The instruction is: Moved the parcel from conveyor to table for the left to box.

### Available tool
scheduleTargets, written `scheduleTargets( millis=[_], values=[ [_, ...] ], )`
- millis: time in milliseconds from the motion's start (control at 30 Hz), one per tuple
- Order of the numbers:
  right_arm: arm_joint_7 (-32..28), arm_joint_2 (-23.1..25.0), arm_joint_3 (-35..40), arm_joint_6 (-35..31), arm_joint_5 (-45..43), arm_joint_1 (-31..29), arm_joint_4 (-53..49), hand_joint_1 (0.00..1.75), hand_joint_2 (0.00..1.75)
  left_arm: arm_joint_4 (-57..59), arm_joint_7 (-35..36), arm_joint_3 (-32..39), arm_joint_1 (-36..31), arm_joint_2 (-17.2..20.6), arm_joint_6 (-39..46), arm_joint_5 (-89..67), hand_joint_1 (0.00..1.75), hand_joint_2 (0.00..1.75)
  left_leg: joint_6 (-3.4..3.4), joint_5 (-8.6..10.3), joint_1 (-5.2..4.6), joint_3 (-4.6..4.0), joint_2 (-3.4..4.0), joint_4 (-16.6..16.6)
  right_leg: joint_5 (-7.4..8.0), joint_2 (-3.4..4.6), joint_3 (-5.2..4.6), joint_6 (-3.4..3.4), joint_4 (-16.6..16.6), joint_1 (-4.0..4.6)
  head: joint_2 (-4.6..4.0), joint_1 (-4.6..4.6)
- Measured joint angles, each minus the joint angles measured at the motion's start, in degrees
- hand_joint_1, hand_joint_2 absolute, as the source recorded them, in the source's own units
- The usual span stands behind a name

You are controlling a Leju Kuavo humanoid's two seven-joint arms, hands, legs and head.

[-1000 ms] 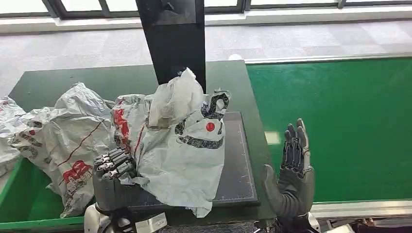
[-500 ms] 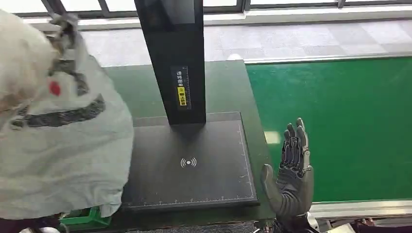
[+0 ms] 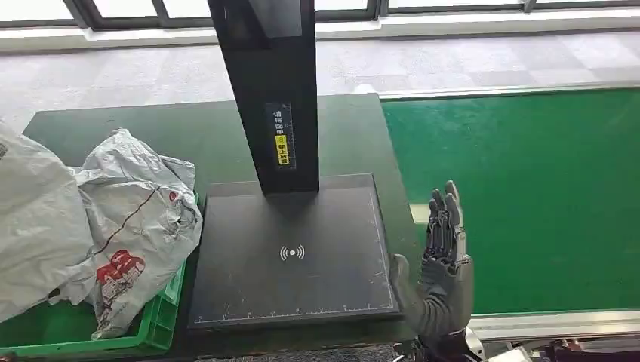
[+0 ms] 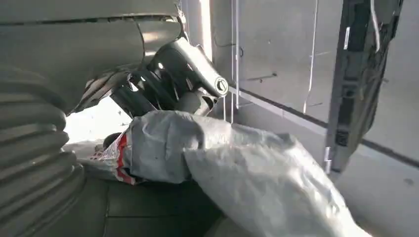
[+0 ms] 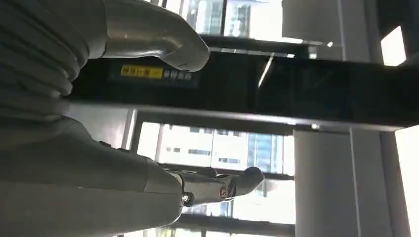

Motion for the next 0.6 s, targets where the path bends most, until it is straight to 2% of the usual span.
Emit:
scheduleTargets(
  millis=[200, 300, 333, 433, 467, 533, 600],
  values=[
    [-0.05, -0.35, -0.09, -1.95, -0.62, 0.27, 0.11, 0.00, 1.75, 10.71, -0.02, 1.73, -1.14, 0.02, 0.00, -6.87, 1.75, 1.75, -0.02, 0.02, 0.00, 0.03, 0.00, 0.02, 0.02, 0.01, -0.01, 0.00, 0.00, 0.00, 0.00, 0.02],
    [-0.04, -0.37, -0.09, -2.62, -0.29, 0.62, 0.13, 0.00, 1.75, 18.76, 1.47, 1.73, -2.76, 0.13, -0.04, -18.20, 1.75, 1.75, -0.01, 0.02, -0.05, 0.04, -0.05, 0.02, 0.01, -0.02, -0.02, 0.01, 0.00, -0.03, 0.00, 0.02],
    [-0.04, -0.37, -0.09, -2.60, -0.29, 0.73, 0.15, 0.00, 1.75, 21.25, 2.96, 1.64, -3.38, 0.28, -0.38, -21.27, 1.75, 1.75, -0.01, 0.02, -0.04, 0.06, -0.02, 0.03, 0.01, 0.01, -0.10, 0.01, -0.02, -0.02, 0.00, 0.02],
    [-0.05, -0.42, -0.15, -1.55, -0.18, 1.34, 0.17, 0.00, 1.75, 32.01, 16.70, -1.20, -6.88, 1.01, -5.36, -37.51, 1.75, 1.75, 0.00, 0.03, -0.05, 0.01, -0.04, 0.03, 0.09, -0.02, 0.03, 0.06, -0.01, -0.04, 0.00, 0.02],
    [-0.05, -0.44, -0.18, -1.20, -0.11, 1.34, 0.20, 0.00, 1.75, 35.08, 19.22, -2.25, -7.74, 1.18, -6.34, -39.86, 1.75, 1.75, -0.01, 0.04, -0.05, 0.01, -0.05, 0.03, 0.11, -0.03, 0.02, 0.07, -0.01, -0.03, 0.00, 0.00],
    [-0.02, -0.44, -0.50, -0.48, 0.04, 1.45, 0.44, 0.00, 1.75, 39.89, 21.42, -4.57, -9.08, 1.60, -7.13, -41.16, 1.75, 1.75, 0.04, 0.12, -0.05, 0.06, -0.09, 0.00, 0.13, -0.04, 0.07, 0.07, 0.00, -0.17, 0.00, 0.02],
    [-0.02, -0.44, -0.90, -0.11, 0.21, 1.43, 0.74, 0.00, 1.75, 43.17, 22.47, -6.31, -10.88, 2.05, -7.21, -41.44, 1.75, 1.75, 0.18, 0.19, -0.16, 0.09, -0.59, -0.04, -0.05, -0.51, 0.21, 0.33, -0.01, -0.32, 0.00, 0.00]
  ],
)
